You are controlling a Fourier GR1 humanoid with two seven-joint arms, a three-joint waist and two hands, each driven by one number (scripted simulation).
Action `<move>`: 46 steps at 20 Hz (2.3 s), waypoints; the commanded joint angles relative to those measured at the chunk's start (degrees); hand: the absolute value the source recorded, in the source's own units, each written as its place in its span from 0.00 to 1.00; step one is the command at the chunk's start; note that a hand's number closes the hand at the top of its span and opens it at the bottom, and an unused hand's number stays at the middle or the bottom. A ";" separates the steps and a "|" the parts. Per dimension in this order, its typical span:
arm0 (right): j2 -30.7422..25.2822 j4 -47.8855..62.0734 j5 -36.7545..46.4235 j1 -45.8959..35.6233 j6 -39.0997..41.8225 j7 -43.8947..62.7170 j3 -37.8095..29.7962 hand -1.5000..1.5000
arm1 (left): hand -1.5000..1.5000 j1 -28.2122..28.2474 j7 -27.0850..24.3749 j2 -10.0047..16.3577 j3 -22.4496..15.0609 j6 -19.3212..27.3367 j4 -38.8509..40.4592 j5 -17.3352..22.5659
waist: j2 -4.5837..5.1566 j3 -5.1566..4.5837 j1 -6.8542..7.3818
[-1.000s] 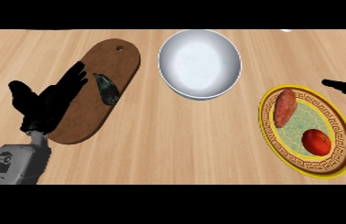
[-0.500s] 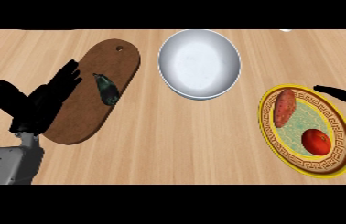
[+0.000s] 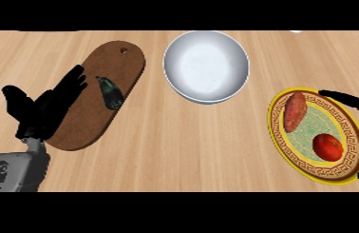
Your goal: Pick the tomato from the plate and place it in the bowl
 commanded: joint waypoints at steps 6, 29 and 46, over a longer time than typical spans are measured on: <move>6.74 3.23 7.40 -1.82 1.90 0.92 -0.01 0.00 | 0.50 5.68 -0.91 -2.35 0.18 -1.83 -4.65 -1.13 | -0.05 0.00 0.22; 15.29 23.90 27.19 -7.34 -3.73 -13.13 1.44 0.00 | 0.50 0.20 -1.63 -3.49 3.52 -5.03 2.09 -4.12 | 0.10 0.01 0.33; 16.11 31.80 32.96 -8.38 -11.32 -24.41 0.33 1.00 | 0.50 0.84 4.44 -4.71 3.40 -3.62 -5.26 -4.09 | -0.02 0.02 0.44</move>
